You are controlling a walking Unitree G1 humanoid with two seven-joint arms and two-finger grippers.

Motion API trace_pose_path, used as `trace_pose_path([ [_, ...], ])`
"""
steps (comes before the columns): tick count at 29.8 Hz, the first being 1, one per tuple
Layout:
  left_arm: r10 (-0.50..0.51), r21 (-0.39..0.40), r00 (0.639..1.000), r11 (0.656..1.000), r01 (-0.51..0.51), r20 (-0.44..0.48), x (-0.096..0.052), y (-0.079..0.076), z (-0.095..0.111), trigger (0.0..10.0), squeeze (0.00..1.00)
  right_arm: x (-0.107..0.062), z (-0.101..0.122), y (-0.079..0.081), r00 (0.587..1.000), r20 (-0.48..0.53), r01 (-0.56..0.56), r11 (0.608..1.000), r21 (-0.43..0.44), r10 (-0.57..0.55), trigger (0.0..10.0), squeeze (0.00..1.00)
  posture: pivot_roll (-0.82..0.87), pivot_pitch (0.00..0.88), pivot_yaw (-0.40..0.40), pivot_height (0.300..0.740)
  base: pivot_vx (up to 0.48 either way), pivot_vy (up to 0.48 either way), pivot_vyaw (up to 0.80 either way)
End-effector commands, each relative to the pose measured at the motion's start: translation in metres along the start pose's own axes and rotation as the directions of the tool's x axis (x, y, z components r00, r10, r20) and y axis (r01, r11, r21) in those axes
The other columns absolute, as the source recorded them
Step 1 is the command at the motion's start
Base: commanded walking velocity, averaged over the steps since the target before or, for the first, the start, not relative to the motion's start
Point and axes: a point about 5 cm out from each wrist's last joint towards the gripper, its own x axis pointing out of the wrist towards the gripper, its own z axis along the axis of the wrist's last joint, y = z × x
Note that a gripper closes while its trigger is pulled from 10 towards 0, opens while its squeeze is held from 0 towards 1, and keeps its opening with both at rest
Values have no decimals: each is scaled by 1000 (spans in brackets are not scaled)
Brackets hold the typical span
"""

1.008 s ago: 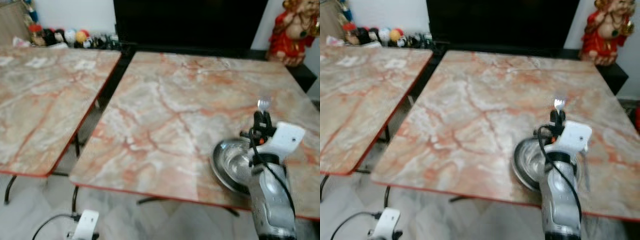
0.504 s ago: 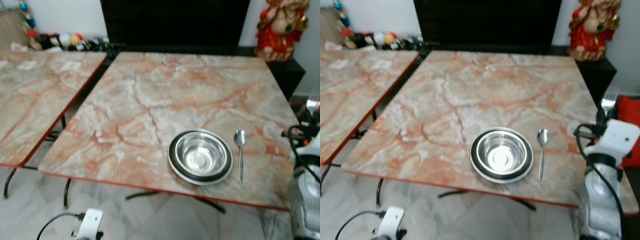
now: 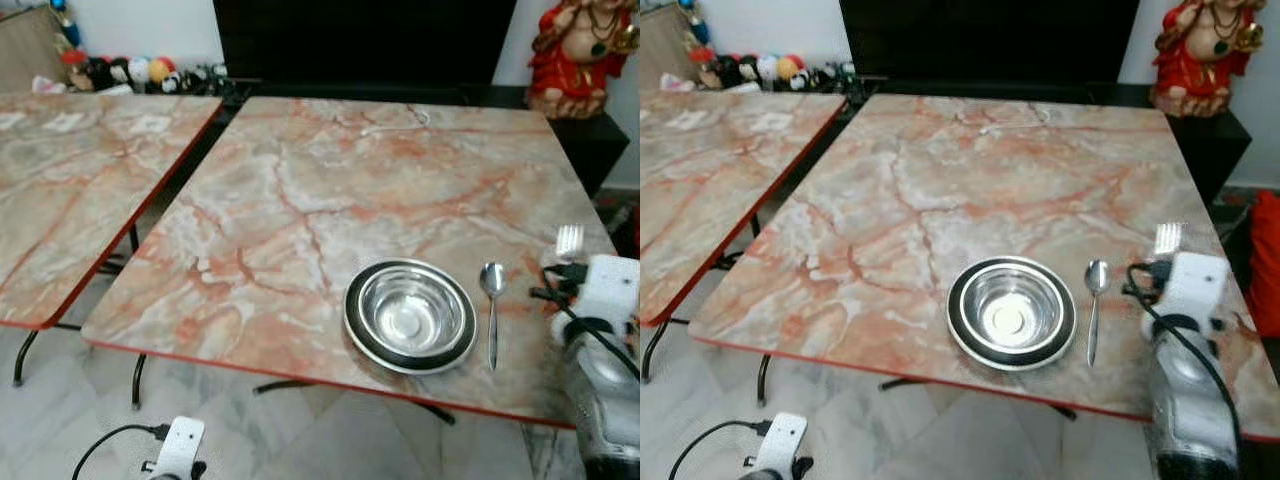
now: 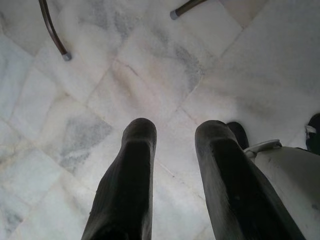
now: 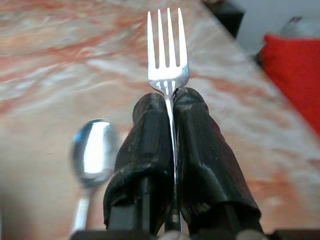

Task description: Setting the table

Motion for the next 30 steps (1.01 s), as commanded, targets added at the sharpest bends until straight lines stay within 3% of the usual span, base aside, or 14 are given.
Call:
trace_pose_path([
  [1, 7, -4, 1000, 1000, -7, -31, -1, 3, -7, 10000, 0, 3, 0, 4, 1000, -21, -3, 1000, 24, 4, 10000, 0, 19, 11, 29, 740, 0, 0, 0],
  [7, 7, -8, 1000, 1000, -7, -28, -1, 3, -6, 10000, 0, 7, -9, 13, 993, -114, -12, 999, 37, 16, 10000, 0, 25, 8, 24, 740, 0, 0, 0],
  [17, 7, -9, 1000, 1000, -8, -25, -1, 3, -4, 10000, 0, 11, -13, 9, 991, -129, 26, 999, 34, -22, 10000, 0, 23, 10, 26, 740, 0, 0, 0],
  [21, 7, -8, 1000, 1000, -7, -23, 0, 2, -3, 10000, 0, 12, -22, 6, 982, -181, 57, 998, 27, -51, 10000, 0, 23, 10, 26, 740, 0, 0, 0],
  [30, 8, -2, 1000, 1000, -8, -21, 0, 4, -2, 10000, 0, 13, -22, 7, 983, -171, 66, 998, 20, -61, 10000, 0, 23, 23, 37, 740, 0, 0, 0],
])
